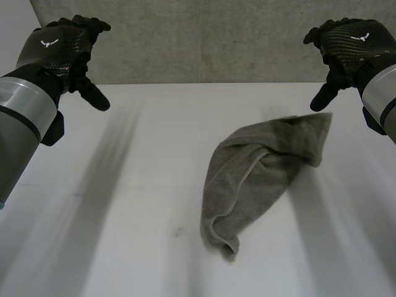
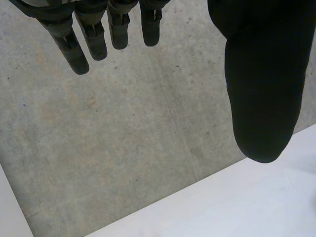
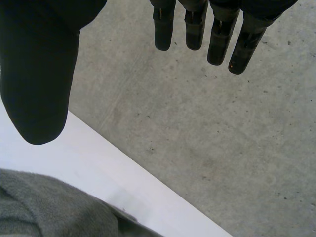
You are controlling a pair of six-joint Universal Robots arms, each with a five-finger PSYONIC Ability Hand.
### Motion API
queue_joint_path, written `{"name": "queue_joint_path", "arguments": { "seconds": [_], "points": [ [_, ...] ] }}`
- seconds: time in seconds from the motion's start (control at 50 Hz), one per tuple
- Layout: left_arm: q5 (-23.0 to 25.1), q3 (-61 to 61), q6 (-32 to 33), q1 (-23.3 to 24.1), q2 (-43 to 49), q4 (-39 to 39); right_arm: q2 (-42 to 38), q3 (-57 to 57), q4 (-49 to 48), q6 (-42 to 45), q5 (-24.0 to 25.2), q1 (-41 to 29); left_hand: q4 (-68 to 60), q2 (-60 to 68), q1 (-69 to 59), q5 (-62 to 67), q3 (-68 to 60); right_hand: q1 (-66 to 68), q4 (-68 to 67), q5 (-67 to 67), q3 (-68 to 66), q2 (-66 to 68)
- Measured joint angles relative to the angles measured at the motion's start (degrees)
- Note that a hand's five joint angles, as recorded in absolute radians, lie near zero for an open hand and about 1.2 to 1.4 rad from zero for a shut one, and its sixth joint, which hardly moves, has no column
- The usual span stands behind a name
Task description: Fold the towel.
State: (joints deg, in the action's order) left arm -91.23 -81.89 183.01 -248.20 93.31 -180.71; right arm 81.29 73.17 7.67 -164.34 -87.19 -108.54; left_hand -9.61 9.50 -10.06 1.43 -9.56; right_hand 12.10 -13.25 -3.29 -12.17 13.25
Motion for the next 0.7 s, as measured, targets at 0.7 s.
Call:
{"name": "queue_joint_path", "arguments": {
  "seconds": [0.7],
  "points": [
    [3.2,3.0,-20.8,13.8,21.7,5.6,-13.4,-1.5,0.6,24.2,1.9,0.6,-9.2,9.3,-8.7,7.5,-9.3,0.0,0.0,0.0,0.0,0.0]
  ]
}}
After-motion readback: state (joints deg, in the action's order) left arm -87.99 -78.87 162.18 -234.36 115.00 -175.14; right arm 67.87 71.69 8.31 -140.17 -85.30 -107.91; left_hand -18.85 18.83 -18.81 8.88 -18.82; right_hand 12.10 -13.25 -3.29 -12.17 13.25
